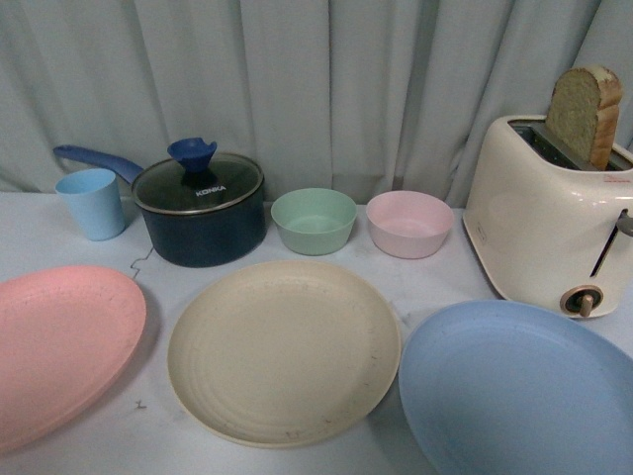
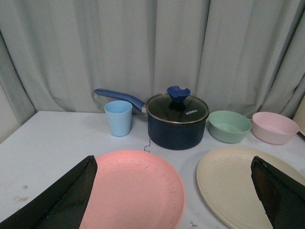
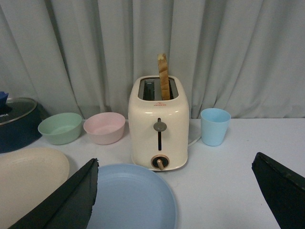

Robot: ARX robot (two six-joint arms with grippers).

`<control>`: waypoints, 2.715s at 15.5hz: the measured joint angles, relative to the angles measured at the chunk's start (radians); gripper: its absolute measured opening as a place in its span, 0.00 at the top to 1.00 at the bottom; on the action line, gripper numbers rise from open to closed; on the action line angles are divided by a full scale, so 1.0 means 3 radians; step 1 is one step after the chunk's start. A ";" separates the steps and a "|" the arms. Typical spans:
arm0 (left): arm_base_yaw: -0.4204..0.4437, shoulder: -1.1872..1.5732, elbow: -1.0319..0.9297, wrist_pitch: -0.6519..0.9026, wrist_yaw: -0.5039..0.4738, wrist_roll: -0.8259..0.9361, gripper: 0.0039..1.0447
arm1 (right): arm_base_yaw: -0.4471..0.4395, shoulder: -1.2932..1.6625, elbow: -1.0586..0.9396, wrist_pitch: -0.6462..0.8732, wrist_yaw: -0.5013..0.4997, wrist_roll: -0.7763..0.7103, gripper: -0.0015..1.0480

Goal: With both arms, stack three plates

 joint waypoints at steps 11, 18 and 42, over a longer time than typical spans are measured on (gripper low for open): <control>0.0000 0.0000 -0.0001 0.0000 0.0000 -0.0001 0.06 | 0.0000 0.0000 0.0000 0.0000 -0.0001 0.0000 0.06; 0.0000 0.0000 -0.0001 0.0000 0.0000 0.0000 0.06 | 0.0000 0.0000 0.0000 0.0001 0.0000 0.0000 0.06; 0.0000 0.0000 -0.0001 0.0000 0.0000 0.0000 0.06 | 0.0000 0.0000 0.0000 0.0000 0.0000 0.0000 0.06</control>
